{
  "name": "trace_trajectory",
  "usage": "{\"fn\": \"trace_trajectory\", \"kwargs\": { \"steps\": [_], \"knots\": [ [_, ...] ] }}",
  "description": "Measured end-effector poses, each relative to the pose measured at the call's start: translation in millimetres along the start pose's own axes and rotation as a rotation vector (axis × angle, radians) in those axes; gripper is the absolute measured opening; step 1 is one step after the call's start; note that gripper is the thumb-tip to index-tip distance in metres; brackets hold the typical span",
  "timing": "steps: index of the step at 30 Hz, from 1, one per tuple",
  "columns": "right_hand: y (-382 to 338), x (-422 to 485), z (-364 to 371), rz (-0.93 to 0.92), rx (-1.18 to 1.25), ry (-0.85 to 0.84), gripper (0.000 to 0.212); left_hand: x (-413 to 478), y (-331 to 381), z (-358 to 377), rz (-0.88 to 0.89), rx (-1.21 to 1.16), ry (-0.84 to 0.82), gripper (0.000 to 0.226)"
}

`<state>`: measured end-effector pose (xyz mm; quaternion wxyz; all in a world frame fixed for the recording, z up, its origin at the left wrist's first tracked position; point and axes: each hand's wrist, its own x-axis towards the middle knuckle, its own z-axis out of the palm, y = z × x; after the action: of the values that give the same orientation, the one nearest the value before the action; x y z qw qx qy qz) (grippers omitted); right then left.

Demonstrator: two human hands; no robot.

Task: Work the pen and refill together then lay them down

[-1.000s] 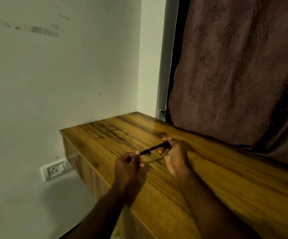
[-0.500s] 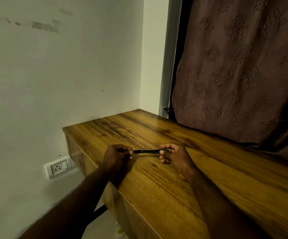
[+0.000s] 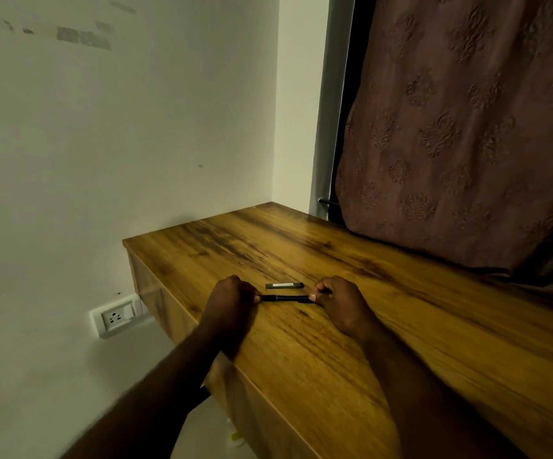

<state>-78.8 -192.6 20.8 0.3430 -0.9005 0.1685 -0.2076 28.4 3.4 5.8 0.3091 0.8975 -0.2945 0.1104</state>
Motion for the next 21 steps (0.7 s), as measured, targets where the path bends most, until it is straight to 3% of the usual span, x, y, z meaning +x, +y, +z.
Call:
{"fn": "trace_trajectory", "kwargs": {
  "steps": [21],
  "knots": [
    [3.0,5.0,2.2,0.000,0.059,0.033,0.017,-1.8,7.1,-11.3,-0.105,-0.262,-0.029,0.011]
  ]
}}
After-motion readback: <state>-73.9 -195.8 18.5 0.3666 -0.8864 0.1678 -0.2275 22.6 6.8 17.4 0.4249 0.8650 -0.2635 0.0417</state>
